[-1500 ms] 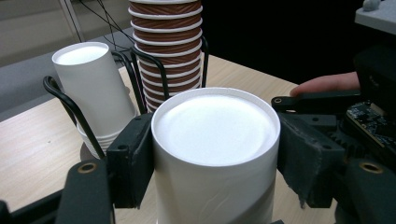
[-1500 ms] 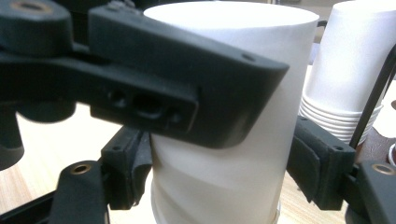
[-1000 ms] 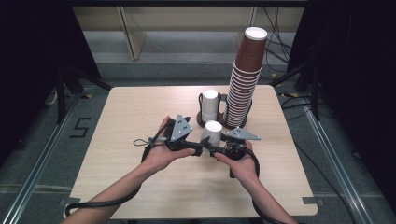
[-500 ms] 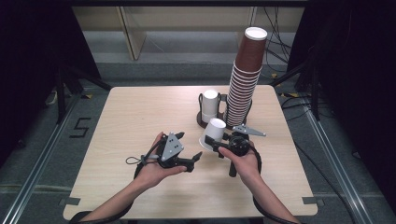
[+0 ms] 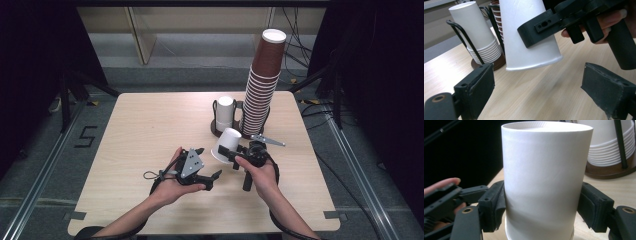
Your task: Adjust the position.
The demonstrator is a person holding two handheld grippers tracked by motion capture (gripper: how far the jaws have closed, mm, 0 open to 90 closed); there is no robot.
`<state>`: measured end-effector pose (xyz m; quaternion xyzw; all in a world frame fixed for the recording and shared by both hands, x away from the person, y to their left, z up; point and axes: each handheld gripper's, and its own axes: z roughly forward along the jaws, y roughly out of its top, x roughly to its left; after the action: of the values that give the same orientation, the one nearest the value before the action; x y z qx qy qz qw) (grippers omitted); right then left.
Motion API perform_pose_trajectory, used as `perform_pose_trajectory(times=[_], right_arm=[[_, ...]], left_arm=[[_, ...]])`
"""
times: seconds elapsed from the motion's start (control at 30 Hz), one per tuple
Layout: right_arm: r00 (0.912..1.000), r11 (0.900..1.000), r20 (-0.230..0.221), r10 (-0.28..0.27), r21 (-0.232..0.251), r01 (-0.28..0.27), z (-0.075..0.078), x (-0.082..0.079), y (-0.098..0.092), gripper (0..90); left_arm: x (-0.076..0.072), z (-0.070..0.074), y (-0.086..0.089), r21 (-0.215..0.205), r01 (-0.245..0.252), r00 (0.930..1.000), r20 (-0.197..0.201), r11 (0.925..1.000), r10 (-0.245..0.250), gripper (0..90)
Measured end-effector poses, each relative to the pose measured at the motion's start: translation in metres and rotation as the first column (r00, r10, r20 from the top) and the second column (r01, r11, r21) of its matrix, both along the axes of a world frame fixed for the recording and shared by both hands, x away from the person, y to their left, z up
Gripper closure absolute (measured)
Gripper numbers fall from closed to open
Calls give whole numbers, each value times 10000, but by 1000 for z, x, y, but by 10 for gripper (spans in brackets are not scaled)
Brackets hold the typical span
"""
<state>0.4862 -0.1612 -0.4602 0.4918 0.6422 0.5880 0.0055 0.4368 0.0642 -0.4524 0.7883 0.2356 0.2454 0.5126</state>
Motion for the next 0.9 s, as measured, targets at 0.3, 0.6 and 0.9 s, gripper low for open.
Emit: perform_pose_trajectory(times=[0.3, 0.6, 0.9], right_arm=[[9979, 9976, -632, 106, 693, -62, -2, -1, -2, 294], [9994, 9976, -326, 83, 689, -61, -4, -2, -4, 294], [9994, 9962, -344, 77, 872, -46, -4, -3, -2, 294]], left_arm=[[13, -1, -11, -342, 252, 9988, -413, 9991, -266, 72], [24, -7, -15, -316, 284, 9968, -738, 9991, -306, 71], [29, -11, -17, -554, 109, 9953, -950, 9984, -161, 74]])
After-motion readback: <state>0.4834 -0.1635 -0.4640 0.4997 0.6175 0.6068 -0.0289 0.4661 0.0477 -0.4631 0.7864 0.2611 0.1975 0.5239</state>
